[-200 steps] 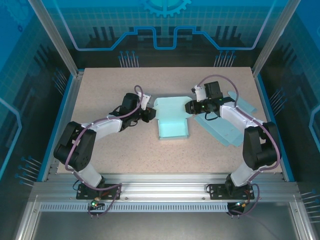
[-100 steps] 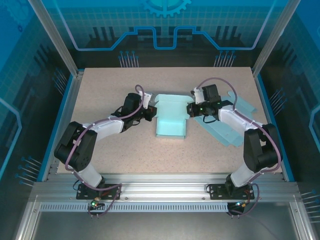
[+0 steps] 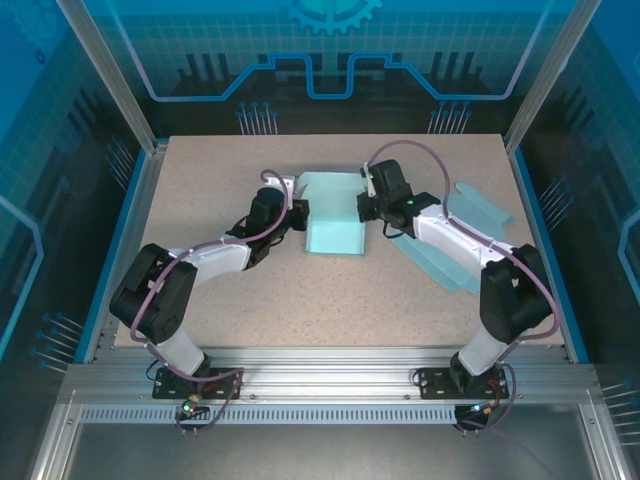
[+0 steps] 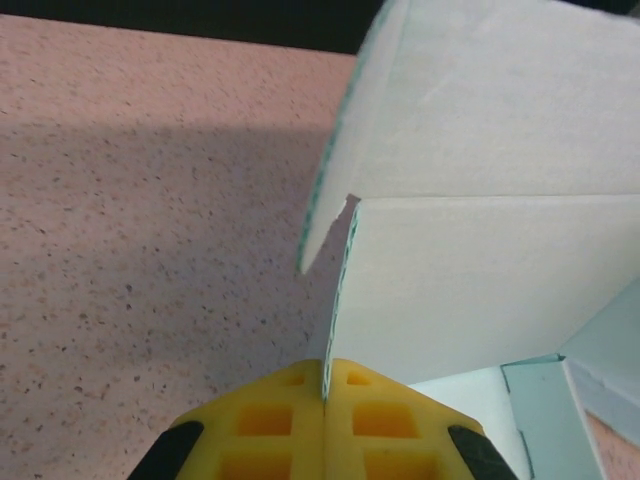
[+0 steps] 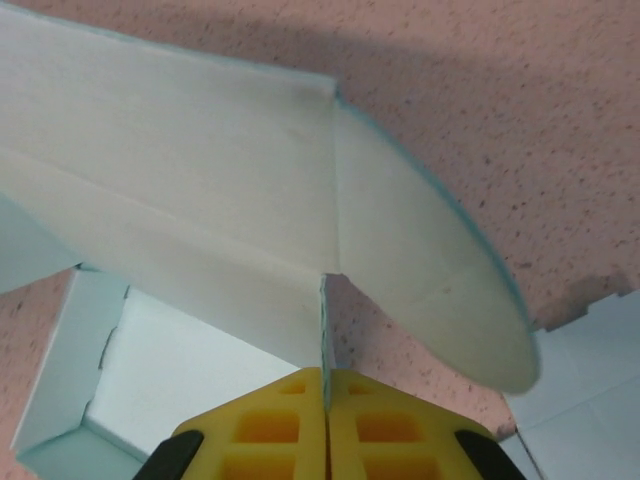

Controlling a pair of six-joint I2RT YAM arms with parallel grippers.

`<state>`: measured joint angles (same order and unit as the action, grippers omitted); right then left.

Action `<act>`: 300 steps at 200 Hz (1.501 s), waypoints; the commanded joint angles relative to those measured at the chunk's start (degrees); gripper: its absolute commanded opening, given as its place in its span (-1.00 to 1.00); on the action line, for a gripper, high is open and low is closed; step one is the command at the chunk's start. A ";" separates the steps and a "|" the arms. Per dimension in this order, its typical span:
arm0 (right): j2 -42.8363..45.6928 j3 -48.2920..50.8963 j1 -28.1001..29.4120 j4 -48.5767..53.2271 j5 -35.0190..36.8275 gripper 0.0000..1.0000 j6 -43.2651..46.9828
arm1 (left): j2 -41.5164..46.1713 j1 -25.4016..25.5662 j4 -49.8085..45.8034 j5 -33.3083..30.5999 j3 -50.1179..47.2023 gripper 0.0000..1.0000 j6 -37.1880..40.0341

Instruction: Fold the paper box

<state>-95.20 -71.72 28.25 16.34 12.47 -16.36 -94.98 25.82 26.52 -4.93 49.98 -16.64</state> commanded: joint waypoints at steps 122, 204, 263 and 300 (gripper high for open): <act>-5.39 0.45 4.65 -6.49 4.08 -0.64 -7.04 | -4.02 5.50 12.19 -8.88 -5.17 -0.89 -3.92; -1.72 9.12 7.16 -12.86 6.62 -0.65 -8.75 | -3.38 7.88 13.03 -7.46 -8.34 -0.83 -7.63; 1.12 15.22 9.07 -17.15 8.94 -0.68 -9.15 | -3.55 8.45 15.62 -5.90 -13.15 -0.85 -10.84; 2.80 19.23 10.24 -19.90 10.44 -0.68 -8.98 | -2.71 8.61 18.61 -4.68 -16.75 -0.85 -11.77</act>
<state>-94.04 -54.83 36.36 0.40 23.64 -24.64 -98.39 32.97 44.73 -15.25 36.18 -25.65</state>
